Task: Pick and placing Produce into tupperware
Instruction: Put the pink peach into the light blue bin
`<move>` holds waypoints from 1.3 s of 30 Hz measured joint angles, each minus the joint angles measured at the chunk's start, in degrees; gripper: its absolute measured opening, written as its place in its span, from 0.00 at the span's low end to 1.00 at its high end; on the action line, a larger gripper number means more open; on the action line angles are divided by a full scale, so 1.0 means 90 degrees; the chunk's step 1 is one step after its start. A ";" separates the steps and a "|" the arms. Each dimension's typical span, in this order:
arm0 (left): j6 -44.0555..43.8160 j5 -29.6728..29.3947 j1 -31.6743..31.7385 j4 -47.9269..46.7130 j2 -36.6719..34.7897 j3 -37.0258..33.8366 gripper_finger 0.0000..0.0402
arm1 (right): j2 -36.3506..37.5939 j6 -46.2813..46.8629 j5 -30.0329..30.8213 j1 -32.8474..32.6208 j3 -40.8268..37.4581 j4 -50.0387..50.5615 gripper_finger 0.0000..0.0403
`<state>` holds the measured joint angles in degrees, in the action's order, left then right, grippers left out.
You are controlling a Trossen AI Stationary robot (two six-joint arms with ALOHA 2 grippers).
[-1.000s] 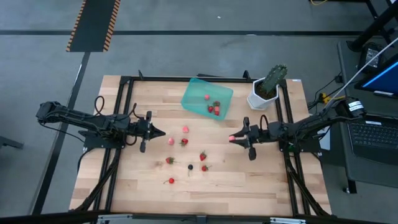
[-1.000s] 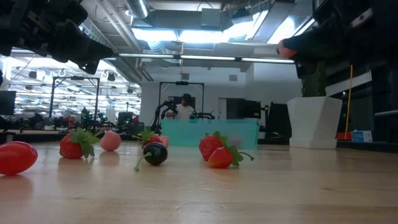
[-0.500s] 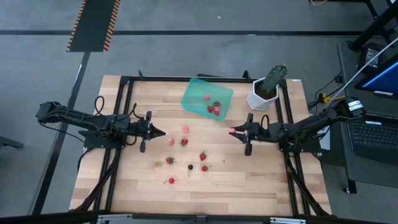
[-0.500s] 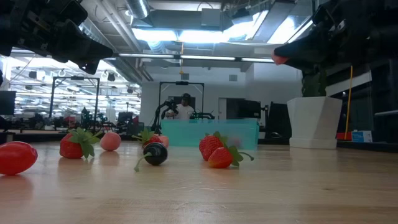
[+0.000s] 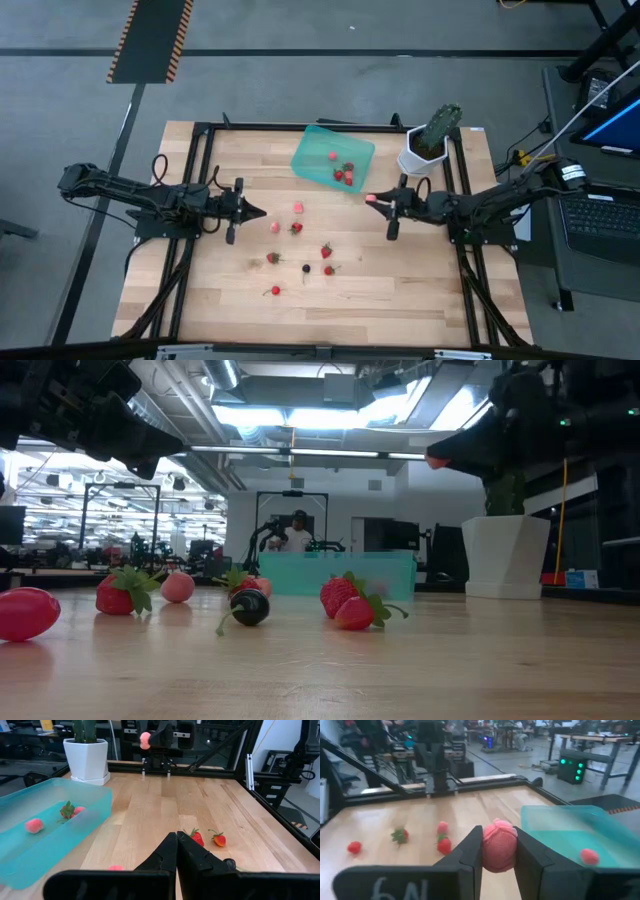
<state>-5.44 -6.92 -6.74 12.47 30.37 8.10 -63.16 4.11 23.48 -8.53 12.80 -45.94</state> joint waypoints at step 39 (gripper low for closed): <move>0.0001 -0.0009 0.0002 -0.0126 0.0000 0.0000 0.00 | -0.4634 -0.0651 -0.2827 0.3397 0.6511 0.6895 0.20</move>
<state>-5.43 -7.00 -6.72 11.33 30.37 8.10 -104.86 -1.75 -1.96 22.04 71.39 16.11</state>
